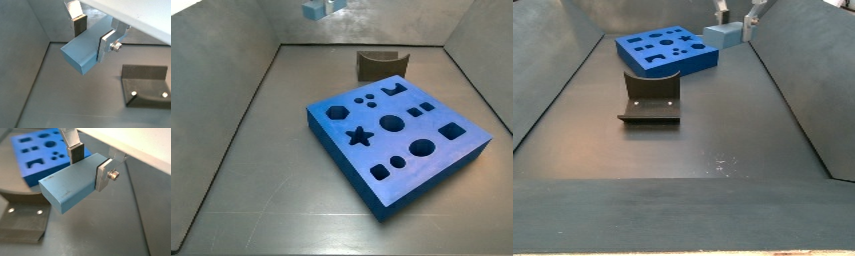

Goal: Pick up the rectangle object. Move up. Place the rectangle object on the fixture. Regrasp the rectangle object. Move to above the board. Insert the rectangle object.
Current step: Place the rectangle object on the fixture.

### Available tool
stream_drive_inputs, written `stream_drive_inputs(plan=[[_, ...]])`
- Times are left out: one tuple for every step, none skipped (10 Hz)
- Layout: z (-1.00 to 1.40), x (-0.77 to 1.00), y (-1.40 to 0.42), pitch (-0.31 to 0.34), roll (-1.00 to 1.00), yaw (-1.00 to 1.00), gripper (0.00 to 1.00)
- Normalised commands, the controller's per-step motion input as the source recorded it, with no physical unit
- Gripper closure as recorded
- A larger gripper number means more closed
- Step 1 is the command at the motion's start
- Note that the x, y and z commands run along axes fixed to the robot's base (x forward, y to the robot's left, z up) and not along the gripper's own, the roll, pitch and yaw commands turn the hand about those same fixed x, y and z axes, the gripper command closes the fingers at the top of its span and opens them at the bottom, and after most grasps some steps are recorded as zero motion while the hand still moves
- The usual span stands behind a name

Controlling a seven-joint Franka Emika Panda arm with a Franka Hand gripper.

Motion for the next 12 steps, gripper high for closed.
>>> stream_drive_inputs(plan=[[0.08,1.0,0.25,-0.009,-0.68,1.0,1.0],[0.07,1.0,0.23,0.002,-0.69,1.0,1.0],[0.06,1.0,0.21,0.022,-0.72,1.0,1.0],[0.04,1.0,0.18,0.054,-0.77,1.0,1.0],[0.04,1.0,0.17,0.08,-0.81,1.0,1.0],[0.03,1.0,0.15,0.129,-0.88,1.0,1.0],[0.02,1.0,0.13,0.176,-0.94,1.0,1.0],[0.02,1.0,0.13,0.217,-0.99,1.0,1.0],[0.01,1.0,0.11,0.315,-1.0,0.86,1.0],[0.0,1.0,0.1,0.36,-1.0,0.79,1.0],[-0.01,1.0,0.09,0.476,-1.0,0.61,1.0],[-0.02,1.0,0.07,0.583,-1.0,0.45,1.0]])
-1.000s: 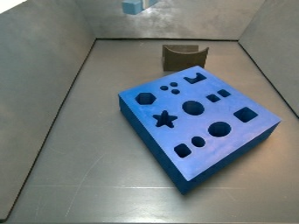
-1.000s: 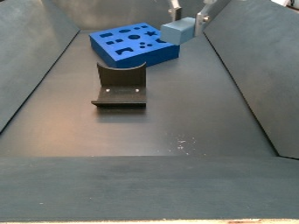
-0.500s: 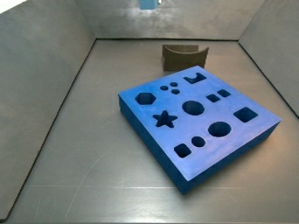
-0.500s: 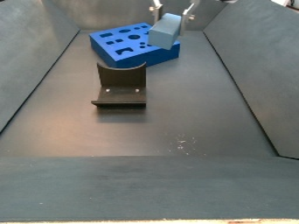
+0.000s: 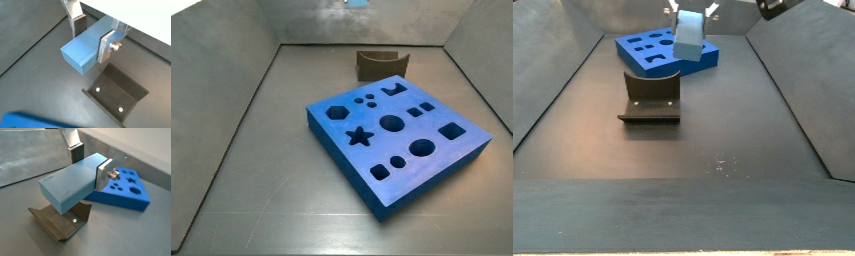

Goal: Pick up the rectangle object. Move up. Place the rectangle object on the fixture. Regrasp the rectangle object. Move to above the board. Insert the rectangle object.
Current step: Place the rectangle object on the fixture.

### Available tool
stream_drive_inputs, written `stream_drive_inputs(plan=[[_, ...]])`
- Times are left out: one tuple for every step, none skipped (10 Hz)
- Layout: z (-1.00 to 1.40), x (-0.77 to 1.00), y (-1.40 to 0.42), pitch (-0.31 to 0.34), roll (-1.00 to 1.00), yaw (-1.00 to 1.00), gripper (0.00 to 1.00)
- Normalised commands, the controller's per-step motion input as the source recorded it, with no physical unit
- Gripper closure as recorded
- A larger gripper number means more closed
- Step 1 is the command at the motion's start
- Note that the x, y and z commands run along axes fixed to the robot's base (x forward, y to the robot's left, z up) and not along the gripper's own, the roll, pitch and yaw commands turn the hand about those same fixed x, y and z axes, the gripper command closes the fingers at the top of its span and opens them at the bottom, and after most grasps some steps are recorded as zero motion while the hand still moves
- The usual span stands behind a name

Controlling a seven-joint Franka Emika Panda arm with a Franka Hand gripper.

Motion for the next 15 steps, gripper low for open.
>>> stream_drive_inputs(plan=[[-0.02,1.0,0.07,0.664,-1.0,0.33,1.0],[-0.02,1.0,0.07,0.746,-1.0,0.15,1.0],[-0.02,0.97,0.06,0.652,-0.75,-0.01,1.0],[-0.02,0.92,0.05,0.555,-0.57,-0.09,1.0],[-0.02,0.86,0.04,0.443,-0.43,-0.13,1.0],[-0.01,0.77,0.04,0.32,-0.32,-0.15,1.0],[-0.01,0.7,0.04,0.247,-0.27,-0.15,1.0],[-0.01,0.61,0.04,0.189,-0.24,-0.13,1.0],[-0.01,0.54,0.04,0.158,-0.23,-0.12,1.0],[-0.01,0.45,0.04,0.139,-0.22,-0.09,1.0],[-0.01,0.39,0.03,0.133,-0.22,-0.08,1.0],[-0.01,0.31,0.03,0.133,-0.22,-0.06,1.0],[-0.01,0.25,0.03,0.151,-0.22,-0.06,1.0],[-0.01,0.19,0.03,0.172,-0.22,-0.05,1.0],[-1.0,0.14,0.07,0.072,-1.0,-0.09,1.0]])
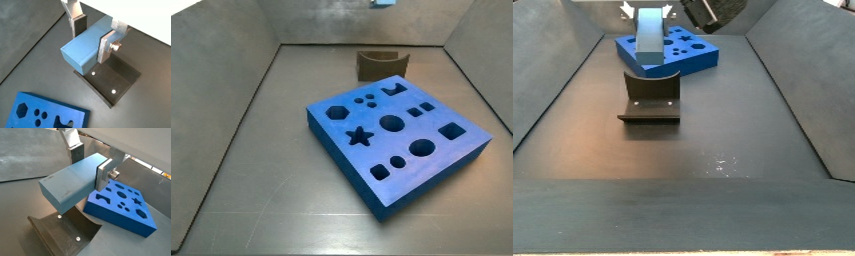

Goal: Pick up the rectangle object. Move up. Place the rectangle object on the fixture. Regrasp the rectangle object. Move to above the board. Insert the rectangle object.
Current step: Place the rectangle object on the fixture.

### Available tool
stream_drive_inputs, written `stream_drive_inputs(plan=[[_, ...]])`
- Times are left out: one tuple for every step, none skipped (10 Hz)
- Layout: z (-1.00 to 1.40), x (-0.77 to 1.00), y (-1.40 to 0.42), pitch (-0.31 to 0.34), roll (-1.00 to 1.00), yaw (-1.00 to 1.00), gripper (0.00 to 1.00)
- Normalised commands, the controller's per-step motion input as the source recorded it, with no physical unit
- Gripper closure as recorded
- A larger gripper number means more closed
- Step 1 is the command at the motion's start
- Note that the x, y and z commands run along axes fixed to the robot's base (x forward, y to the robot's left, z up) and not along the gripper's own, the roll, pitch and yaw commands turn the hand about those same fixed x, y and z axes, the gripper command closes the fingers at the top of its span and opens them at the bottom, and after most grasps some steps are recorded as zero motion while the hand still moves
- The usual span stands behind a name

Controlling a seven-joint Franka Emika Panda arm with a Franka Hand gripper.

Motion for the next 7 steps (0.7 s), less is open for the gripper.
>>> stream_drive_inputs(plan=[[-1.0,0.13,0.07,0.069,-1.0,-0.09,1.0],[-1.0,0.14,0.09,0.083,-1.0,-0.11,1.0],[-1.0,0.16,0.09,0.107,-1.0,-0.12,1.0],[-1.0,0.17,0.09,0.12,-1.0,-0.12,1.0],[-1.0,0.17,0.1,0.127,-1.0,-0.14,1.0],[-1.0,0.18,0.11,0.133,-1.0,-0.15,1.0],[-1.0,0.19,0.12,0.144,-1.0,-0.17,1.0]])
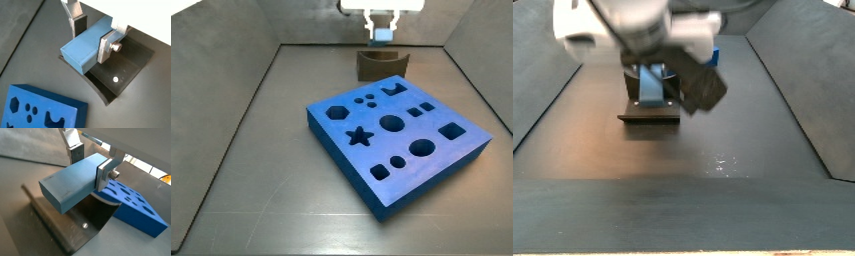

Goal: Pick up the rectangle object. Move up. Place the rectangle object on the fixture. Regrasp the rectangle object. Move to above the board. Insert the rectangle object.
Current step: Place the rectangle object on the fixture, then regrasp the rectangle object.

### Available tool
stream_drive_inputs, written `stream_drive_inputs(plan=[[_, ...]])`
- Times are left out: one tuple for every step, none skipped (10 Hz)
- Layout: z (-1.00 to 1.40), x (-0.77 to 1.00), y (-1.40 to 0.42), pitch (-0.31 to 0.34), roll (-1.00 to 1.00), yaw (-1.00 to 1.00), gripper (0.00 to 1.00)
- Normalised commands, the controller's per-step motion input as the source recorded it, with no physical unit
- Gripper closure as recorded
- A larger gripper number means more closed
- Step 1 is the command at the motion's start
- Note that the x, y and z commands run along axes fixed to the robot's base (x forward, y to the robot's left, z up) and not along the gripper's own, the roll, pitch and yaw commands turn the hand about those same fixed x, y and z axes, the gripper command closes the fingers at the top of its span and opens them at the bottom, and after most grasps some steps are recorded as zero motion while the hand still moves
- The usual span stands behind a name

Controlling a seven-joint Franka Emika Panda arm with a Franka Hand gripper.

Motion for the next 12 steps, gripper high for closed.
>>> stream_drive_inputs(plan=[[-1.0,0.2,0.13,0.151,-1.0,-0.19,1.0],[-0.81,0.17,0.13,0.167,-1.0,-0.23,1.0],[-0.75,0.13,0.15,0.125,-0.85,-0.17,1.0],[-0.72,0.1,0.15,0.051,-0.56,-0.16,1.0],[-0.69,0.09,0.15,0.03,-0.35,-0.14,1.0],[-0.68,0.08,0.15,0.009,-0.28,-0.13,1.0],[-0.68,0.09,0.14,0.002,-0.26,-0.12,1.0],[0.0,0.0,0.0,0.0,0.0,0.0,0.0],[1.0,0.0,0.0,0.042,-0.05,-0.02,0.0],[1.0,-0.01,0.0,0.046,-0.04,-0.01,0.0],[1.0,-0.02,0.01,0.059,0.0,-0.01,0.0],[1.0,-0.03,0.0,0.059,0.05,-0.01,0.0]])
